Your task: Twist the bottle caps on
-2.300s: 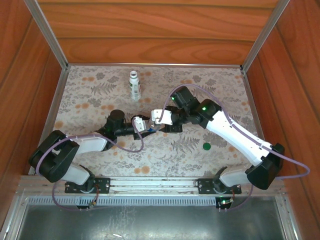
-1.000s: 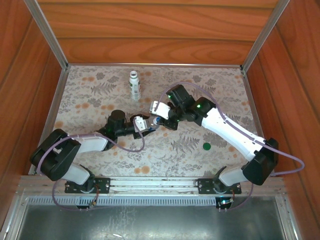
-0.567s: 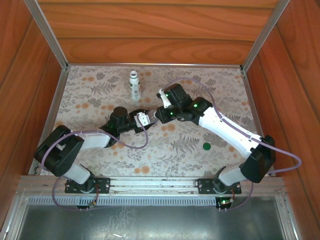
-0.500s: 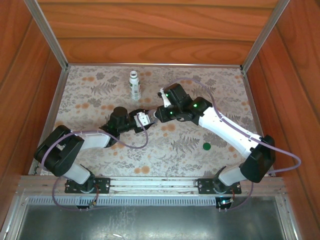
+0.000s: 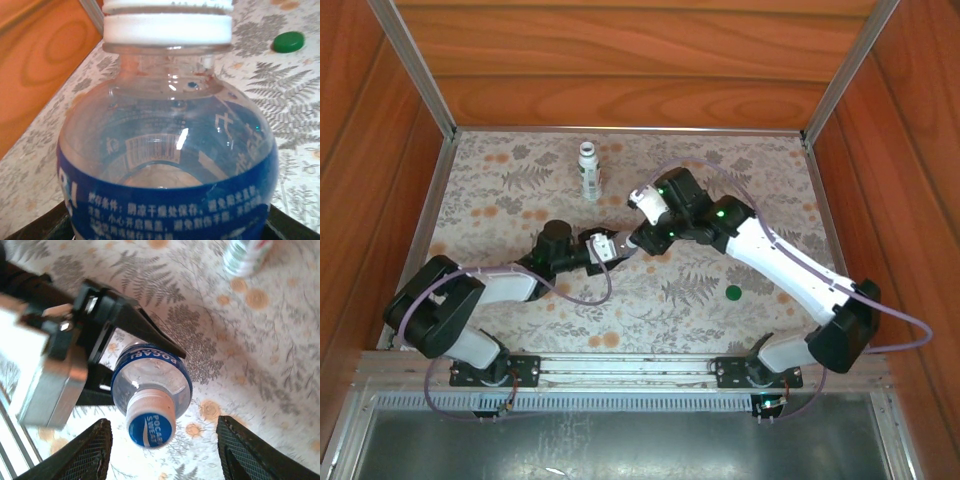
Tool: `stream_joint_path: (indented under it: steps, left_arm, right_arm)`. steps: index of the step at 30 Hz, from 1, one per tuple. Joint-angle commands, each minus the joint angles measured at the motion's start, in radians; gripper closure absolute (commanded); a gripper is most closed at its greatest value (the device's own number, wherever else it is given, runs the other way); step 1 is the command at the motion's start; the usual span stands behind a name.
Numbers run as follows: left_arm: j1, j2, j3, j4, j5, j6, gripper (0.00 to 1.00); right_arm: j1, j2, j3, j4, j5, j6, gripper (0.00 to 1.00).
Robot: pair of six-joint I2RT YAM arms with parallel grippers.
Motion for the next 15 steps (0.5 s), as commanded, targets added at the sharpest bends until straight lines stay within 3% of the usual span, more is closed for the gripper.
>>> stream_joint_path:
  steps: [1,7,15]
  left_arm:
    - [-0.007,-0.059,-0.034,0.012,0.096,-0.041,0.41]
    - [-0.008,-0.083,-0.053,0.011,0.143,-0.059,0.41]
    - [-0.007,-0.074,-0.032,0.009,0.185,-0.073,0.40]
  right_arm:
    - [0.000,-0.063,0.005,-0.105,-0.129,-0.398,0.40]
    - [0.024,-0.061,0.075,-0.250,-0.144,-0.673,0.40]
    - [0.065,0.025,0.176,-0.324,-0.082,-0.719,0.38]
